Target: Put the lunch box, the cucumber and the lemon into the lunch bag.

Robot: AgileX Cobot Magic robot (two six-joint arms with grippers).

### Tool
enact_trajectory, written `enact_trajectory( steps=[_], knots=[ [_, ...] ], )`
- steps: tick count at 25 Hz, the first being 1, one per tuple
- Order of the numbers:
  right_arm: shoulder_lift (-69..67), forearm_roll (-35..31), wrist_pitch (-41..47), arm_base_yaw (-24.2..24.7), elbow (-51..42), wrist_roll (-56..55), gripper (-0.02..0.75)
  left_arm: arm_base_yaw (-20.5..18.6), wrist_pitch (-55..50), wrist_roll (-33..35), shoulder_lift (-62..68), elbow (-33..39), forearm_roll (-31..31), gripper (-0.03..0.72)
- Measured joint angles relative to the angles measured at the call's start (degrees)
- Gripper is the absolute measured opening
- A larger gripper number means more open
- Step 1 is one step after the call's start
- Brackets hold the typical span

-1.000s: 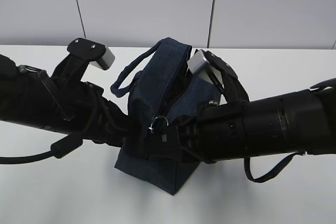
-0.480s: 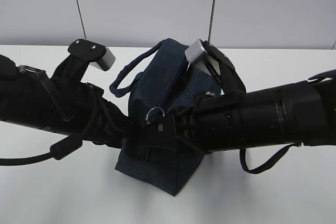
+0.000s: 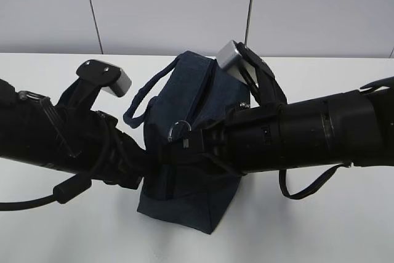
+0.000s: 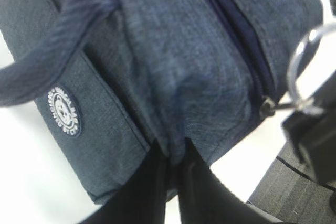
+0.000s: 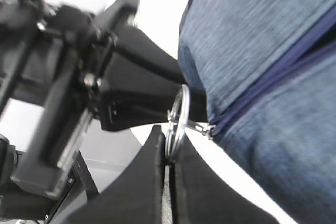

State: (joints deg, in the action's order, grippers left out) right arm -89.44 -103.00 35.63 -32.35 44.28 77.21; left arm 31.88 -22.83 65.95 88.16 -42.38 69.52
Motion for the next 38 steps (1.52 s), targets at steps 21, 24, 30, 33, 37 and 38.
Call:
enact_trajectory(
  steps=[21, 24, 30, 33, 37, 38],
  knots=[
    [0.0, 0.4, -5.6, 0.0, 5.1, -0.4, 0.0, 0.0, -0.4, 0.0, 0.0, 1.5, 0.9, -0.006],
    [0.0, 0.4, -6.9, 0.0, 5.7, -0.4, 0.0, 0.0, -0.4, 0.0, 0.0, 1.5, 0.9, -0.006],
    [0.0, 0.4, -8.8, 0.0, 6.4, -0.4, 0.0, 0.0, -0.5, 0.0, 0.0, 1.5, 0.9, -0.006],
    [0.0, 0.3, -10.3, 0.0, 7.1, -0.4, 0.0, 0.0, -0.5, 0.0, 0.0, 1.5, 0.9, -0.006],
    [0.0, 0.2, -12.4, 0.0, 8.2, -0.4, 0.0, 0.0, -0.6, 0.0, 0.0, 1.5, 0.9, -0.006],
    [0.0, 0.3, -13.1, 0.0, 8.4, -0.4, 0.0, 0.0, -0.6, 0.0, 0.0, 1.5, 0.9, -0.006]
  ],
)
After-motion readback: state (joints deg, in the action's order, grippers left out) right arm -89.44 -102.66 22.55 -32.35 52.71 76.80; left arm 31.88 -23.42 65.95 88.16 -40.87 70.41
